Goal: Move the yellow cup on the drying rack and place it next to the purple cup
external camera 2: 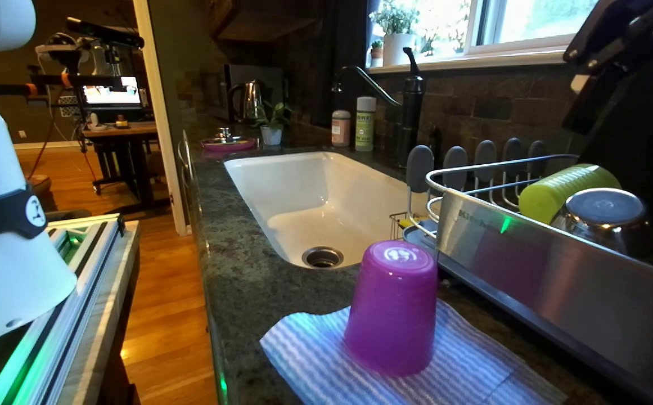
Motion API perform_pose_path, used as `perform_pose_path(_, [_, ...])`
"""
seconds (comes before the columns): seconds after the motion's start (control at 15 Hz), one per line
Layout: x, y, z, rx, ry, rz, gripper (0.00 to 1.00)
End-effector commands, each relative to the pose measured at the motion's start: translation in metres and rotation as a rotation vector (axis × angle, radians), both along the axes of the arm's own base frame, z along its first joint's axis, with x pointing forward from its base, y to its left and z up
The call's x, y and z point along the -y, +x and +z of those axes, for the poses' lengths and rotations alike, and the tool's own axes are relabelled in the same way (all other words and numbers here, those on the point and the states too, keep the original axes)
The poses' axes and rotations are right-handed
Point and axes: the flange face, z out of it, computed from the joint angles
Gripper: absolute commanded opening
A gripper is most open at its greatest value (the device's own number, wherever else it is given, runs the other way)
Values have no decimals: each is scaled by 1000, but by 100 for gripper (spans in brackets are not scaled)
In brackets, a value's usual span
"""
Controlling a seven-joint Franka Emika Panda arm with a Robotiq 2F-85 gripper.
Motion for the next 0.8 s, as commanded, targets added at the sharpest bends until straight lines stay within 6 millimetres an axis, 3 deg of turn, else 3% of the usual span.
perform_pose_path(0.0, [-17,15,15,10,102,156,100])
perform_pose_path(0.4, [-28,21,28,-17,106,165,100])
perform_pose_path(0.73, [-26,23,23,-21,109,173,100])
